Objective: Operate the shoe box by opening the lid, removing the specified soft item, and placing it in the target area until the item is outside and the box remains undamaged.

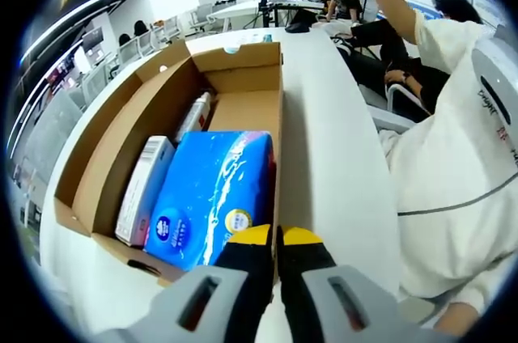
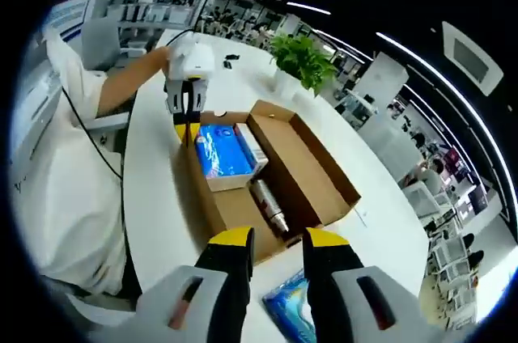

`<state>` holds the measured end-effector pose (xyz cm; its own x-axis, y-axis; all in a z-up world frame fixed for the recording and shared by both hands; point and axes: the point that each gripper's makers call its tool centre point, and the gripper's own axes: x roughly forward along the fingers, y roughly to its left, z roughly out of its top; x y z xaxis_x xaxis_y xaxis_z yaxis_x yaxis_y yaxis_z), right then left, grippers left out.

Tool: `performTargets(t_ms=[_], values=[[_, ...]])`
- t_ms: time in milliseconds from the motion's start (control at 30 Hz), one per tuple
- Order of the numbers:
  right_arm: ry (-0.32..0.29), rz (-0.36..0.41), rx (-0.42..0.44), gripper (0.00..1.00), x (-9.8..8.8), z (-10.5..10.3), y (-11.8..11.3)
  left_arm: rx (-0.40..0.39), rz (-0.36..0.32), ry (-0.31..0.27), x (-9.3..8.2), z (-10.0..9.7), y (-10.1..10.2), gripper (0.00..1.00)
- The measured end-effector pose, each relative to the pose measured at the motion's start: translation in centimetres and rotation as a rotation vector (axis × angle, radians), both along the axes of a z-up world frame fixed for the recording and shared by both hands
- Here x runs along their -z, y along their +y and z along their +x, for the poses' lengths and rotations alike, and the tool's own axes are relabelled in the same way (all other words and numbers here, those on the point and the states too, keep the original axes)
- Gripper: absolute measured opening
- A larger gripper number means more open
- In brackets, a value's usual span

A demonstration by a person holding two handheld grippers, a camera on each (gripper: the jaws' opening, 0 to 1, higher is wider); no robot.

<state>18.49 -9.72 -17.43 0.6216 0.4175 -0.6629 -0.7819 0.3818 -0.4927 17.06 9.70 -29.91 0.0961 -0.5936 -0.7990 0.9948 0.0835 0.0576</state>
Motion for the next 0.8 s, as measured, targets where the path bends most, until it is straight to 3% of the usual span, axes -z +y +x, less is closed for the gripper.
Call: performTargets(t_ms=[133,200,367,433,667,800], values=[[0.048,-0.035,0.026,0.21,1.8,2.3,1.3,-0.001,-0.004,-0.006,0.0,0.0,0.0,0.02],[0.106,-0.091,0.007,0.21,3.3,2.6,1.4,-0.001,-0.004,-0.005,0.0,0.0,0.0,0.01],[0.108,-0.137,0.013,0.17,4.7,5.2,1.8,-0.001,-0.002,-0.001,0.0,0.0,0.0,0.01],[0.177,-0.123,0.012,0.20,5.7,5.5,2.4,-0.002,-0.003,-0.004,0.0,0.0,0.0,0.02],[0.190,-0.193,0.030,0.22,8.3,8.0,2.7,0.002,-0.005,0.000,-0.1,0.0,0.0,0.01],[0.146,-0.330,0.054,0.22,9.4,9.3,0.9,0.005,-0.006,-0.002,-0.1,0.0,-0.1,0.01]])
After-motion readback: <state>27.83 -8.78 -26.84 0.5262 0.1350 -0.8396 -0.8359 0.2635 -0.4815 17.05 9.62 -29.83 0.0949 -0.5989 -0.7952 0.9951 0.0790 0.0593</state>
